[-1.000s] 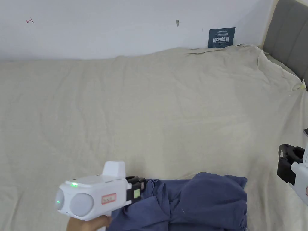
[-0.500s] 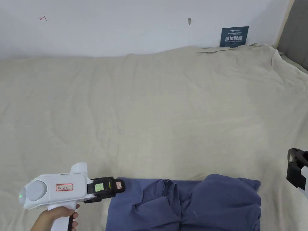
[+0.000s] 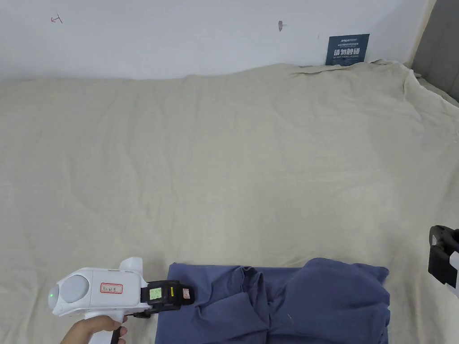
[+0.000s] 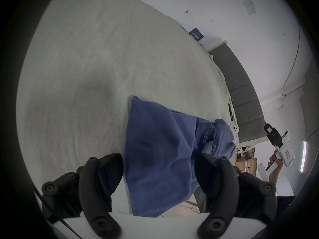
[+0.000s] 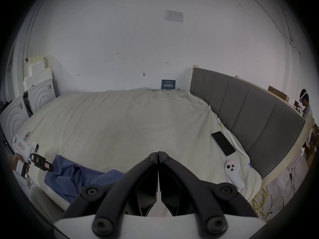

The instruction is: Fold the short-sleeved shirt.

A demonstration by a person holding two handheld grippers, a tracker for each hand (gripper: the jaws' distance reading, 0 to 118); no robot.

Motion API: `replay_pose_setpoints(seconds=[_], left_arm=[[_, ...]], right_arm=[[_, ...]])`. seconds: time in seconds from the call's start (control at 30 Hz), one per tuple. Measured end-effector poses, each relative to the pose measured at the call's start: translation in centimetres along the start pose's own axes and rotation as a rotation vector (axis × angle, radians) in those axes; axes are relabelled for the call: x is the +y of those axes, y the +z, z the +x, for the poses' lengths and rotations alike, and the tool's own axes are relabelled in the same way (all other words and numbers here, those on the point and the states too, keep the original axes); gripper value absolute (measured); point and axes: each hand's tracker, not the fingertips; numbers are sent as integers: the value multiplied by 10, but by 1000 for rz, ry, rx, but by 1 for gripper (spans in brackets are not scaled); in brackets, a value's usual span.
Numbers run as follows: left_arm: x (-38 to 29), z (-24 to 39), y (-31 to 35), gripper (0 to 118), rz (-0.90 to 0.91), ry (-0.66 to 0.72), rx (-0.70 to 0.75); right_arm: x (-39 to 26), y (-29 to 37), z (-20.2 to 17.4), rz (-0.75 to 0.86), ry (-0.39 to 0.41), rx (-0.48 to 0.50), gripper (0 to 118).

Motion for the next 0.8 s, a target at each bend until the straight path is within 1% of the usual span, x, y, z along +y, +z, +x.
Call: replay_pose_setpoints(seconds=[0.03,0.1,0.13,0.17,0.2,0.23,0.27,0.3,0.37,0.43,0.6,0.67,0.8], left_arm=[[1,1,-2,69,-6,-1,-12],[0,3,-5,64,-4,-9,-4],[1,3,-6,55,-7,-16,-7],[1,2,-7,55,-12,-22,-11],[1,1,-7,52,-11,-22,-9],[1,-1,-7,38,-5,-19,1],[1,-3,-8,21,-6,-18,7],[0,-5,-7,15,-7,-13,-1],[-1,-4,-6,9,-3,-4,-19],[-5,2,-4,6,11,-28,-5],[-6,21,8,3,27,-35,53],[-4,29,13,3,19,-41,98],[0,30,36,2,47,-36,113]], right_arm=[[0,-1,1,-1,1,-2,0],[-1,-1,1,-5,0,-3,0],[-1,-2,1,-6,-1,-3,0],[-1,-3,1,-7,-1,-4,0],[-1,-3,1,-8,-1,-4,0],[-1,-3,1,-9,-1,-3,0],[-1,-3,0,-10,-1,-1,0],[-1,-4,0,-9,-2,1,0],[-1,-4,-1,-11,-1,3,0],[-1,-5,-1,-12,-3,4,0],[0,-6,-2,-10,-4,10,0],[1,-6,-2,-7,-4,12,0],[3,-6,0,-1,-4,12,0]])
